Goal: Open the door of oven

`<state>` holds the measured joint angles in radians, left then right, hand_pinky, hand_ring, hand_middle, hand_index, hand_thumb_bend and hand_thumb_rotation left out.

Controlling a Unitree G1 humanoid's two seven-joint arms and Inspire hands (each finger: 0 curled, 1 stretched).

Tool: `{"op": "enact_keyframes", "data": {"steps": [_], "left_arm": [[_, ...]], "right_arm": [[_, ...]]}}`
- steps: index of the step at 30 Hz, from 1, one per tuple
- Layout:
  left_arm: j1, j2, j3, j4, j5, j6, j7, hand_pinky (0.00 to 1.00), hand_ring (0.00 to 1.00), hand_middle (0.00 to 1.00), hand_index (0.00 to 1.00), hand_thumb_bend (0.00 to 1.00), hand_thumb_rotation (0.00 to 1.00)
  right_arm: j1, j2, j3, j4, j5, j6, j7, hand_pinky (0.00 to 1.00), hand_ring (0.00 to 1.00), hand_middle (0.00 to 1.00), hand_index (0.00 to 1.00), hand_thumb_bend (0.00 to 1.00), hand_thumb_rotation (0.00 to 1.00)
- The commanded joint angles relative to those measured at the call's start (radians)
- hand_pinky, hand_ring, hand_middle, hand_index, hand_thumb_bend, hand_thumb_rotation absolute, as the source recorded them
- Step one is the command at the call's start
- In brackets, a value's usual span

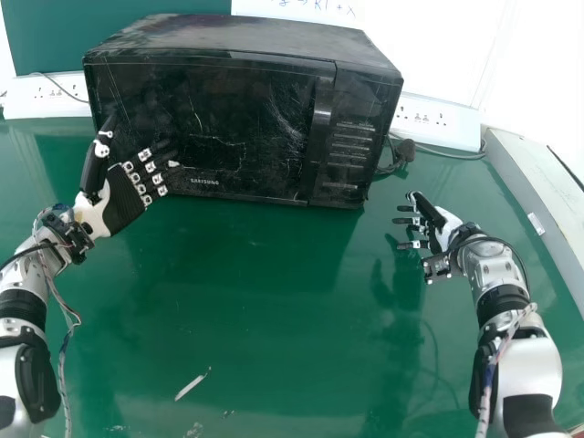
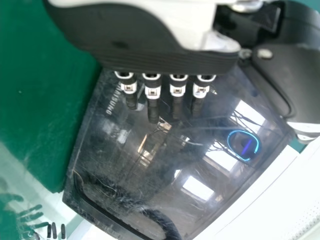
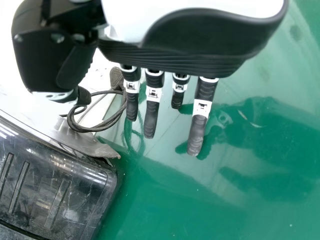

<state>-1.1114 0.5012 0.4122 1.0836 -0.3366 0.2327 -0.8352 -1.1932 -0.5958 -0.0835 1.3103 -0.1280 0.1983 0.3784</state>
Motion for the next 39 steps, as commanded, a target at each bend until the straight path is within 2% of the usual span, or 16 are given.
{"op": "enact_keyframes", "data": {"steps": [1, 6, 7, 9, 12, 16, 18, 24, 30, 32, 35, 39], "left_arm": [[0.028, -0.014, -0.008, -0.029, -0.02, 0.015, -0.007, 0.83, 0.96, 1.0, 1.0, 1.0, 0.9], [0.04, -0.027, -0.009, -0.076, -0.033, 0.032, -0.006, 0.89, 0.97, 1.0, 1.0, 1.0, 0.88], [0.044, -0.029, -0.012, -0.09, -0.036, 0.035, -0.007, 0.92, 0.98, 1.0, 1.0, 1.0, 0.88], [0.051, -0.032, -0.016, -0.108, -0.04, 0.036, -0.006, 0.93, 0.98, 1.0, 1.0, 1.0, 0.87], [0.06, -0.037, -0.022, -0.135, -0.043, 0.041, 0.0, 0.91, 0.97, 1.0, 1.0, 1.0, 0.85], [0.077, -0.046, -0.034, -0.183, -0.043, 0.049, 0.023, 0.9, 0.96, 1.0, 1.0, 1.0, 0.87], [0.085, -0.05, -0.036, -0.199, -0.051, 0.054, 0.016, 0.91, 0.97, 1.0, 1.0, 1.0, 0.88], [0.091, -0.064, -0.042, -0.229, -0.07, 0.09, 0.015, 0.89, 1.0, 1.0, 1.0, 1.0, 0.88], [0.072, -0.07, -0.084, -0.229, -0.04, 0.047, 0.024, 0.85, 0.99, 1.0, 1.0, 1.0, 0.89], [0.069, -0.069, -0.094, -0.235, -0.037, 0.042, 0.032, 0.85, 0.99, 1.0, 1.0, 1.0, 0.88], [0.065, -0.06, -0.111, -0.237, -0.025, 0.034, 0.03, 0.84, 0.98, 1.0, 1.0, 1.0, 0.89], [0.069, -0.051, -0.125, -0.262, -0.026, 0.021, 0.015, 0.85, 0.99, 1.0, 1.0, 1.0, 0.92]], "right_arm": [[0.042, 0.014, 0.008, 0.027, -0.009, 0.028, 0.014, 0.6, 0.69, 0.76, 0.86, 0.55, 0.56], [0.042, 0.012, 0.001, 0.028, -0.002, 0.032, 0.015, 0.59, 0.69, 0.76, 0.87, 0.55, 0.55], [0.043, 0.012, -0.001, 0.028, 0.001, 0.032, 0.012, 0.58, 0.68, 0.76, 0.87, 0.56, 0.52], [0.045, 0.012, -0.004, 0.027, 0.002, 0.029, 0.01, 0.57, 0.66, 0.75, 0.87, 0.56, 0.51], [0.048, 0.011, -0.001, 0.027, -0.005, 0.022, 0.012, 0.58, 0.68, 0.76, 0.86, 0.57, 0.51], [0.046, 0.012, 0.007, 0.028, -0.012, 0.021, 0.015, 0.57, 0.65, 0.74, 0.85, 0.56, 0.56], [0.043, 0.013, 0.003, 0.029, -0.007, 0.03, 0.012, 0.58, 0.68, 0.75, 0.86, 0.56, 0.54], [0.043, 0.016, 0.0, 0.03, -0.005, 0.032, 0.006, 0.52, 0.64, 0.73, 0.85, 0.54, 0.54], [0.049, 0.019, -0.003, 0.029, -0.002, 0.024, 0.008, 0.55, 0.69, 0.78, 0.87, 0.54, 0.54], [0.05, 0.023, -0.005, 0.03, -0.001, 0.028, -0.004, 0.56, 0.68, 0.77, 0.86, 0.53, 0.55], [0.054, 0.023, -0.003, 0.03, -0.005, 0.02, -0.002, 0.53, 0.64, 0.77, 0.87, 0.53, 0.54], [0.055, 0.025, -0.005, 0.032, -0.004, 0.022, -0.006, 0.59, 0.69, 0.76, 0.86, 0.54, 0.53]]}}
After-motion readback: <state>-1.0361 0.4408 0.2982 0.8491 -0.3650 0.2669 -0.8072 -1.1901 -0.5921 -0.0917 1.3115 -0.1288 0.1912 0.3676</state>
